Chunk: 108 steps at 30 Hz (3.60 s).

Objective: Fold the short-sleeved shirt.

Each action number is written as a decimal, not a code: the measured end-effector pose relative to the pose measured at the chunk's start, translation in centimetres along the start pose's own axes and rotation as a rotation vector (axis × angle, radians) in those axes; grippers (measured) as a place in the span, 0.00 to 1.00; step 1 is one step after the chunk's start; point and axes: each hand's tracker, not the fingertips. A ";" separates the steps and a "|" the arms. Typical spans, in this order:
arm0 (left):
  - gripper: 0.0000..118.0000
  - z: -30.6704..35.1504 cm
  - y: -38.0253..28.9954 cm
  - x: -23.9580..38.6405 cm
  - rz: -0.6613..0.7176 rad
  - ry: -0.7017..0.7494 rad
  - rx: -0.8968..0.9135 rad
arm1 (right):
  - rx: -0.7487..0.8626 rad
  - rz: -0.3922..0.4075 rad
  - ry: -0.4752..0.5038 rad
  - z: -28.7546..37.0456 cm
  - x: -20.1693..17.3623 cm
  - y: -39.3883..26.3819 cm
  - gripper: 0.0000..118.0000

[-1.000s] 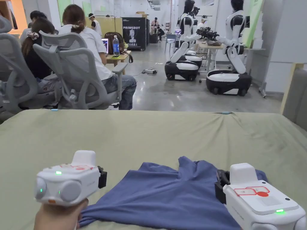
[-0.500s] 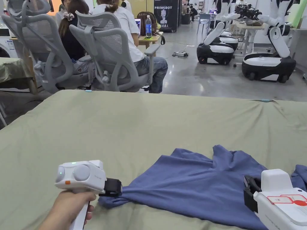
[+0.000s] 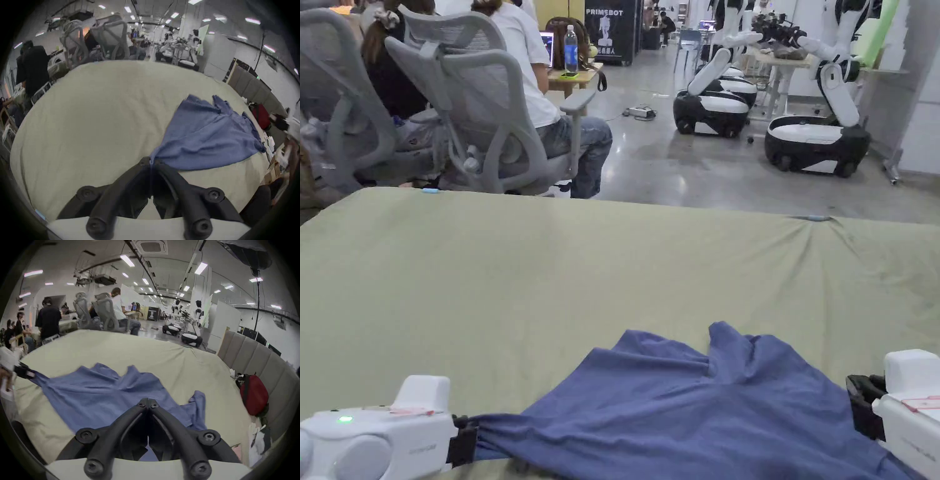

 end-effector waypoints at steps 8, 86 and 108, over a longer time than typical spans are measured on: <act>0.00 0.5 0.2 0.9 -0.018 0.003 0.007 | -0.234 -0.060 0.080 -17.2 4.8 2.1 1.00; 0.01 6.4 8.4 8.0 -0.222 0.159 0.261 | 0.207 -0.062 -0.162 11.8 7.2 0.6 0.02; 0.57 5.2 -9.2 10.4 -0.110 0.071 0.288 | 0.018 -0.208 0.015 11.4 -0.1 -12.9 0.54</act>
